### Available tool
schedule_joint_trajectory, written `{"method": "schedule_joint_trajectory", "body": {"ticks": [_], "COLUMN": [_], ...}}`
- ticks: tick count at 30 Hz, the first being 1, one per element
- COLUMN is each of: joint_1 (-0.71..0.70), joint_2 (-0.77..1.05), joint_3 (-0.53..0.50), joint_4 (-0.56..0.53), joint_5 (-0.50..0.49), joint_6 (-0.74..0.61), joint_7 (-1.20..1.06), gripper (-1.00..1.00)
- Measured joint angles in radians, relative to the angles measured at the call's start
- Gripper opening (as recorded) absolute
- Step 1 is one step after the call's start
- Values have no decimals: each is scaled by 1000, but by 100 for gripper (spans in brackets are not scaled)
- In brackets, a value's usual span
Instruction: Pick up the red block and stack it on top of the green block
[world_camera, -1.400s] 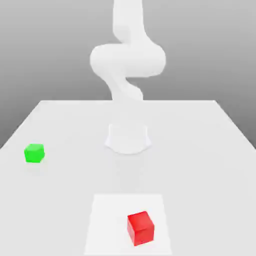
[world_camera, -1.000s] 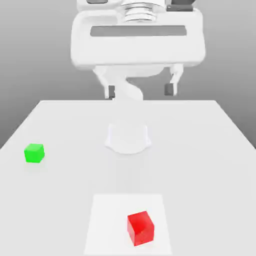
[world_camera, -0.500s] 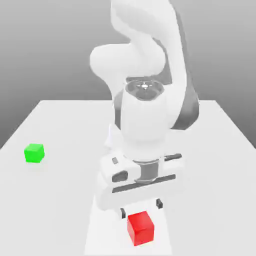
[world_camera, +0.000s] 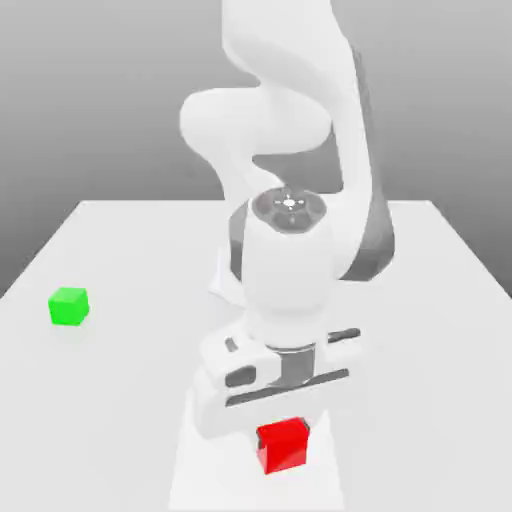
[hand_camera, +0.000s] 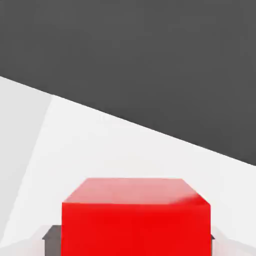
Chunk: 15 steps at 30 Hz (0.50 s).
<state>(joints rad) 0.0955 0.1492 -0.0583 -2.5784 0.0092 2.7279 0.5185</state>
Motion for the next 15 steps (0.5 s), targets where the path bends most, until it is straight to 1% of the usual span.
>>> {"method": "schedule_joint_trajectory", "body": {"ticks": [2,5,11,15], "joint_1": [-48,-185,-450,-589], "joint_2": [-41,-98,-205,-272], "joint_3": [-65,-158,-281,-361], "joint_4": [-23,-60,-137,-189], "joint_5": [-24,-71,-163,-211], "joint_6": [-15,-28,-50,-60], "joint_7": [64,175,402,543], "gripper": [-100,-100,-100,-100]}}
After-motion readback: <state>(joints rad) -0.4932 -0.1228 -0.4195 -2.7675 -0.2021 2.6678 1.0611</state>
